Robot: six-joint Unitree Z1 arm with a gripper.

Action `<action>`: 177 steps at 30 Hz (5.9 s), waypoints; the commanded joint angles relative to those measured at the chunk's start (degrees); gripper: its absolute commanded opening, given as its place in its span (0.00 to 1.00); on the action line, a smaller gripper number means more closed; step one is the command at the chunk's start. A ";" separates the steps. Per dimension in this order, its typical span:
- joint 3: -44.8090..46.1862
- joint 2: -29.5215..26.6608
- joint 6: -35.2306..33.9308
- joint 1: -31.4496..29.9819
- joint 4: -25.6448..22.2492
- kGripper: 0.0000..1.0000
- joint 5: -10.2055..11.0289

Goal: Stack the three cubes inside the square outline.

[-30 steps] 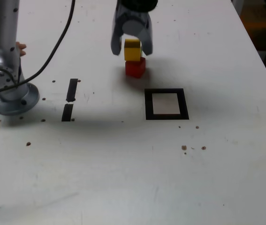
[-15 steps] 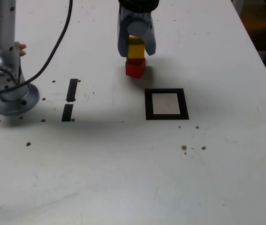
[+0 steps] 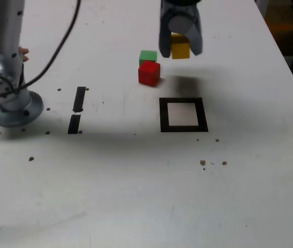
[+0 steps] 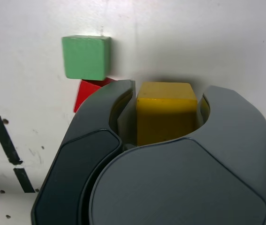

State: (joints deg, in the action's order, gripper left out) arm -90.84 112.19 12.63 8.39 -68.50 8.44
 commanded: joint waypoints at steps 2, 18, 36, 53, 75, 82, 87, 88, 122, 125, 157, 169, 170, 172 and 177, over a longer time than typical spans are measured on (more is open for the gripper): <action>-1.45 2.33 0.50 -0.21 -0.07 0.14 -0.49; -4.50 8.64 2.94 -0.83 -2.09 0.52 -1.31; 1.71 -3.48 3.38 -0.48 -11.41 1.00 0.84; 22.64 -7.54 4.75 1.89 5.65 0.86 2.41; 22.71 -4.34 5.04 1.92 12.59 0.38 1.62; 23.00 -4.16 5.34 2.15 12.61 0.36 0.17; 22.73 -5.59 5.35 2.02 12.47 0.25 0.16; 22.65 -6.31 5.35 1.94 12.17 0.23 -0.09; 5.98 2.73 -24.64 -18.79 1.29 0.18 -6.53; 7.26 3.24 -24.49 -17.55 3.24 0.18 -6.12; 4.22 1.57 -24.33 -16.92 -0.83 0.91 -1.58; -3.24 -3.72 4.13 -10.47 -7.64 0.95 2.63; -3.88 -3.00 7.26 -9.42 -6.88 0.95 3.15; -4.94 -1.09 12.47 -7.21 -5.23 0.95 4.03; -6.22 4.22 20.54 -2.76 -3.34 0.95 4.28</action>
State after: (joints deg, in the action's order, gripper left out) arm -96.73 115.49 19.24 5.15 -71.97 12.83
